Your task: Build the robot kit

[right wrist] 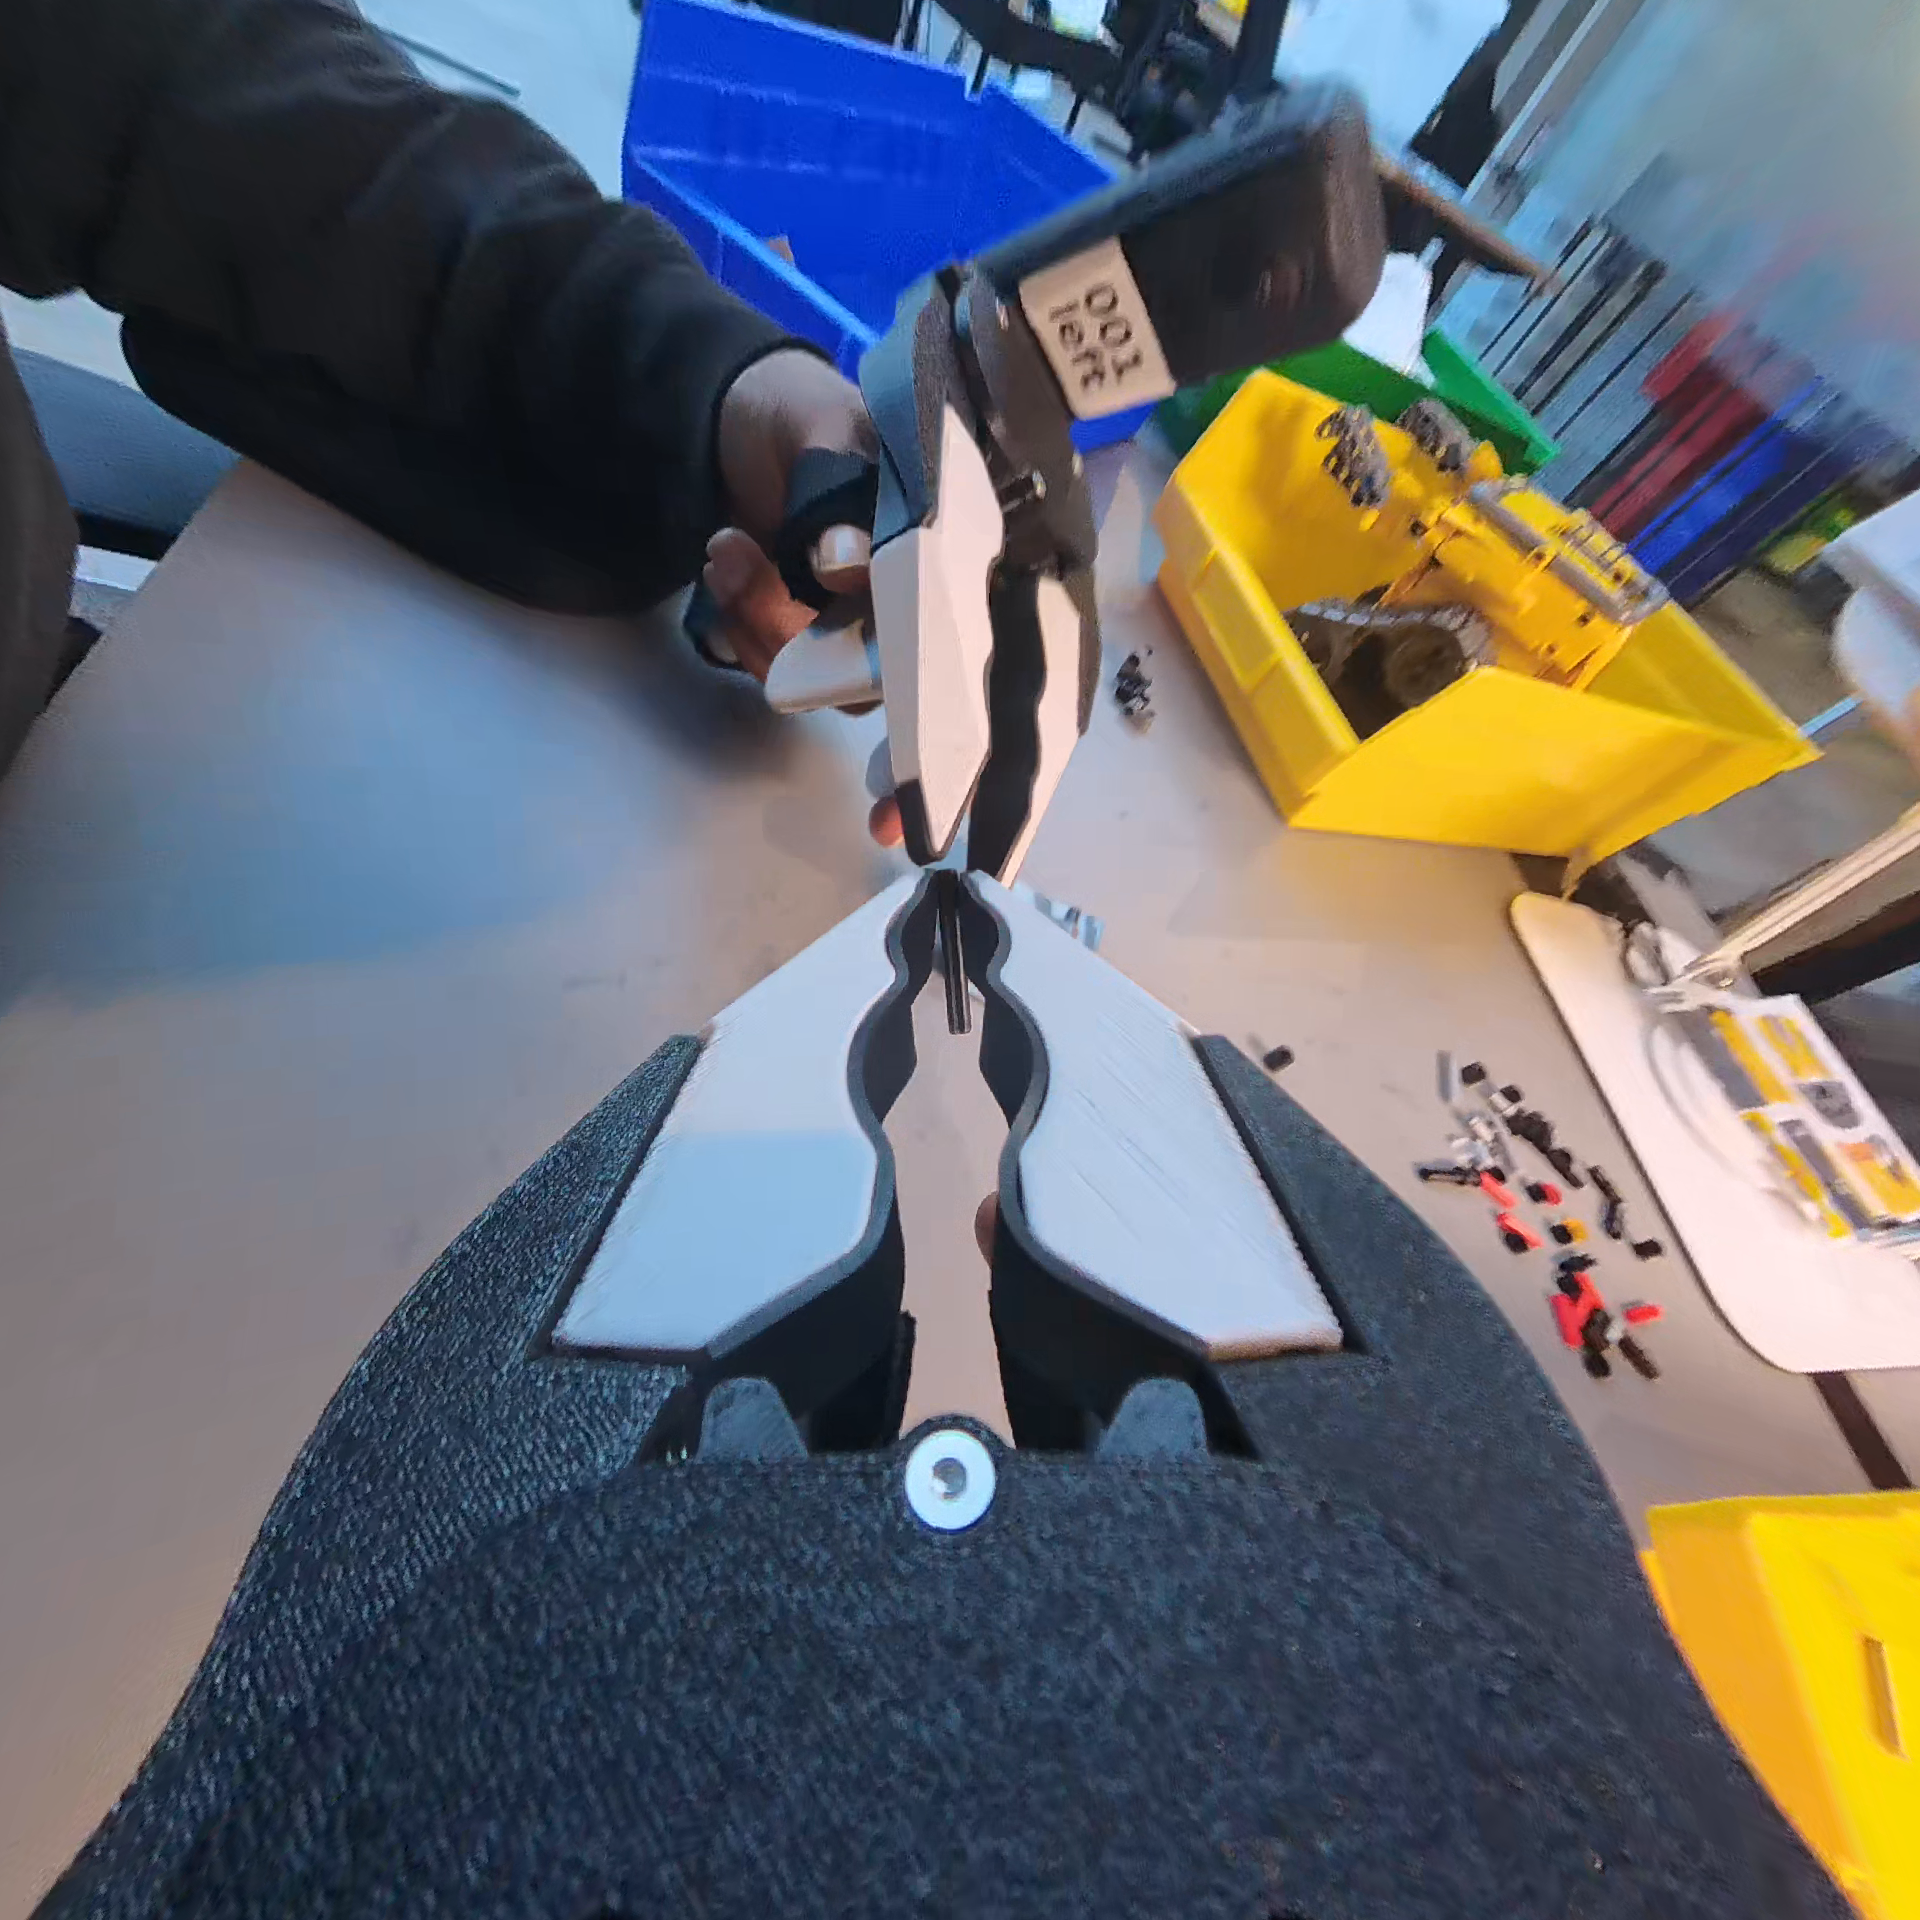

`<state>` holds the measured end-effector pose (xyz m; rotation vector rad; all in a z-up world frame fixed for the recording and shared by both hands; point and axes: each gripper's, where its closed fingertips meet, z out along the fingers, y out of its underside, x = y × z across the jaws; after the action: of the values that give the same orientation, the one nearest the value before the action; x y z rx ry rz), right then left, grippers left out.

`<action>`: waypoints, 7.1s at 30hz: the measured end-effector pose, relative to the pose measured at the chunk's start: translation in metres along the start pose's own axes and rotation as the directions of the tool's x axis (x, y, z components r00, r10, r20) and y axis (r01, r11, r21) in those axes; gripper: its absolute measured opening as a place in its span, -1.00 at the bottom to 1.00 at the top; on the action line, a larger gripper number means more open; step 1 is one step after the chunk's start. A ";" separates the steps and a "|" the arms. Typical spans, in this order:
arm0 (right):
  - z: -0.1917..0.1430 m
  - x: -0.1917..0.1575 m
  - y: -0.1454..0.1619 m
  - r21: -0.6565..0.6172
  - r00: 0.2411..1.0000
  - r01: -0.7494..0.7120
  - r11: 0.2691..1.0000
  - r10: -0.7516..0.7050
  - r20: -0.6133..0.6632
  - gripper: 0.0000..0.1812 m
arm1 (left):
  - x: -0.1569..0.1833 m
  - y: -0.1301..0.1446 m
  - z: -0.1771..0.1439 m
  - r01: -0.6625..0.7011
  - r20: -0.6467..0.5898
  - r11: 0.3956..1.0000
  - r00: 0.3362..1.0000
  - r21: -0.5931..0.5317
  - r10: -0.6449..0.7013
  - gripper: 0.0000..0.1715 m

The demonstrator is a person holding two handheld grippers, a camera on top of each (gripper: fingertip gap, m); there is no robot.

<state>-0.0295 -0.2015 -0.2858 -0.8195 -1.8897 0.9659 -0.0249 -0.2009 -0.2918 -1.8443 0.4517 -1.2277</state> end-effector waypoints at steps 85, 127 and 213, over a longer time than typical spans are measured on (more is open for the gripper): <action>-0.007 0.016 -0.036 0.292 0.816 -0.578 0.762 0.538 0.210 -0.95 | 0.020 -0.021 0.012 -0.285 0.118 0.953 0.955 0.107 0.272 -0.96; -0.040 0.029 -0.056 0.413 0.953 -0.295 0.862 0.297 0.061 -0.97 | 0.040 -0.063 -0.017 -0.024 -0.094 0.917 0.993 0.398 0.067 -0.77; -0.040 -0.024 -0.006 0.105 0.949 -0.214 0.971 0.181 0.259 -0.95 | 0.031 0.018 0.013 -0.461 -0.026 0.883 0.887 -0.087 0.460 -0.92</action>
<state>0.0153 -0.2113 -0.2757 -0.8531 -1.9524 1.3579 0.0031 -0.2264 -0.2911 -1.6747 0.9052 -0.8943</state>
